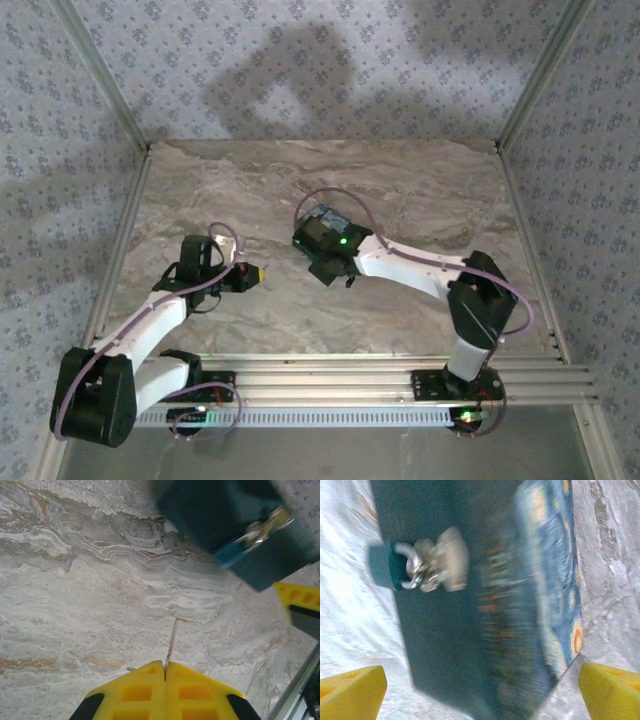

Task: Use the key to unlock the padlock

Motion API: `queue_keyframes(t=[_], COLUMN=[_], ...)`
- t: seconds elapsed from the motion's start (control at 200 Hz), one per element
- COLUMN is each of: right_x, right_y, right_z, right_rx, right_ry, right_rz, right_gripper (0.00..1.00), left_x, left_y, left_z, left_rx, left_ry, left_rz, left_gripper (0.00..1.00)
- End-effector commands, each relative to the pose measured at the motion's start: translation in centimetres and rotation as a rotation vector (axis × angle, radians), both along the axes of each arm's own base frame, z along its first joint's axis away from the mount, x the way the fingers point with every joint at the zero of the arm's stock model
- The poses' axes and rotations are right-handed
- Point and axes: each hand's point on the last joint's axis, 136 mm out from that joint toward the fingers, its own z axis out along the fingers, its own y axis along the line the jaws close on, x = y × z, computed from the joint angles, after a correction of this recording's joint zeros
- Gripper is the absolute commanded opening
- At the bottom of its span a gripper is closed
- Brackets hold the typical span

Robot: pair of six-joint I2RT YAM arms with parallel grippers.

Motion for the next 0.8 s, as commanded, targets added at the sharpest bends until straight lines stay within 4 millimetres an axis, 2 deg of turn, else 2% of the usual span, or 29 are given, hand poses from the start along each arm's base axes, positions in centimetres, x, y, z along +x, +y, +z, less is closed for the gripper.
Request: queue_keyframes(t=[0.0,0.105,0.17,0.22,0.34,0.375,0.435,0.495,0.575,0.715,0.794], right_x=[-1.8,-2.0,-2.0,-2.0,-2.4,-3.1,-4.2,-5.1,-5.9,-5.8,-4.6], right_y=[0.9,1.1,1.4,1.4,1.0,1.1,1.5,2.1,3.5,7.0,7.3], right_z=[-1.7,-3.4,-3.4,-2.2,2.8,3.8,4.4,3.9,1.8,-1.8,-3.5], right_rx=[0.081,0.016,0.014,0.053,0.277,0.354,0.439,0.486,0.521,0.571,0.572], right_ry=[0.101,0.111,0.103,0.087,0.035,0.030,0.019,0.012,0.043,0.130,0.161], right_rz=[0.034,0.040,0.008,-0.042,-0.218,-0.267,-0.340,-0.432,-0.534,-0.603,-0.641], right_gripper=[1.00,1.00,0.99,0.99,0.95,0.92,0.88,0.82,0.75,0.63,0.60], left_x=[0.0,-0.2,-0.4,-0.5,-0.9,-0.9,-0.9,-0.8,-0.9,-1.4,-1.6], left_y=[-0.6,-0.4,-0.4,-0.4,-0.6,-0.6,-0.5,0.1,0.9,1.6,1.6], left_z=[0.7,0.5,0.5,0.6,0.6,0.4,0.2,-0.2,-0.5,-0.5,-0.6], left_rx=[-0.023,-0.007,-0.008,-0.008,-0.009,-0.007,0.001,0.026,0.056,0.072,0.064], left_ry=[-0.041,-0.034,-0.033,-0.036,-0.044,-0.042,-0.038,-0.031,-0.028,-0.037,-0.036], left_rz=[-0.039,-0.035,-0.035,-0.037,-0.043,-0.042,-0.032,0.000,0.044,0.080,0.081], left_gripper=[0.00,0.00,0.00,0.00,0.00,0.00,0.00,0.00,0.00,0.00,0.00])
